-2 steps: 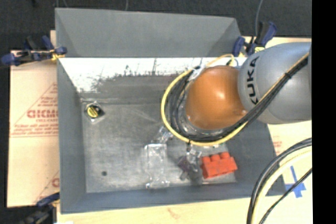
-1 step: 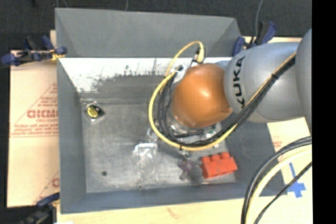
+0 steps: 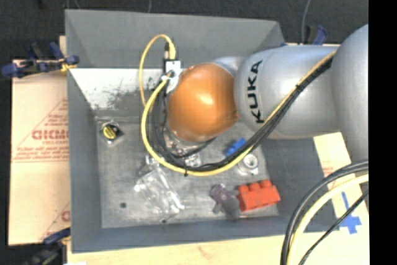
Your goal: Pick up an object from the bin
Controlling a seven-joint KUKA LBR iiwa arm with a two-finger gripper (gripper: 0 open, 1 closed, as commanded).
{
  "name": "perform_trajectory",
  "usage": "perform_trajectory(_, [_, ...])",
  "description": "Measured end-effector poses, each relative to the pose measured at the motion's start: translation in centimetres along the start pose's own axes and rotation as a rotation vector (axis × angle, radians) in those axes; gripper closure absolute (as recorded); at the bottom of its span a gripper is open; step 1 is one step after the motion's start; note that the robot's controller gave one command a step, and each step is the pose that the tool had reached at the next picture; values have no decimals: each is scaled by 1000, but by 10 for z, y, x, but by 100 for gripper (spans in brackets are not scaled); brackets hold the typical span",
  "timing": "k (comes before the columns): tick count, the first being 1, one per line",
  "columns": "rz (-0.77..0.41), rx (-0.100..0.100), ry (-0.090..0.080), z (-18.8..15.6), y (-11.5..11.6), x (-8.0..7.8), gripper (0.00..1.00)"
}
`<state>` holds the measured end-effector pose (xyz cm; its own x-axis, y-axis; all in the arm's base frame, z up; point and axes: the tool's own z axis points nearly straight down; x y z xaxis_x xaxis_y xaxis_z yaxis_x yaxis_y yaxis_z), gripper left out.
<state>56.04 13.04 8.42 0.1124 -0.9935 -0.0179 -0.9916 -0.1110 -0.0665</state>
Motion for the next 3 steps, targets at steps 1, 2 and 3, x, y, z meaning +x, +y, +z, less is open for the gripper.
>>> perform_trajectory(1, [2, -11, 10, 3, 3, 5, 100])
perform_trajectory(2, [107, -54, 19, -79, -3, 1, 100])
perform_trajectory(3, [27, -70, 17, -83, 85, -8, 100])
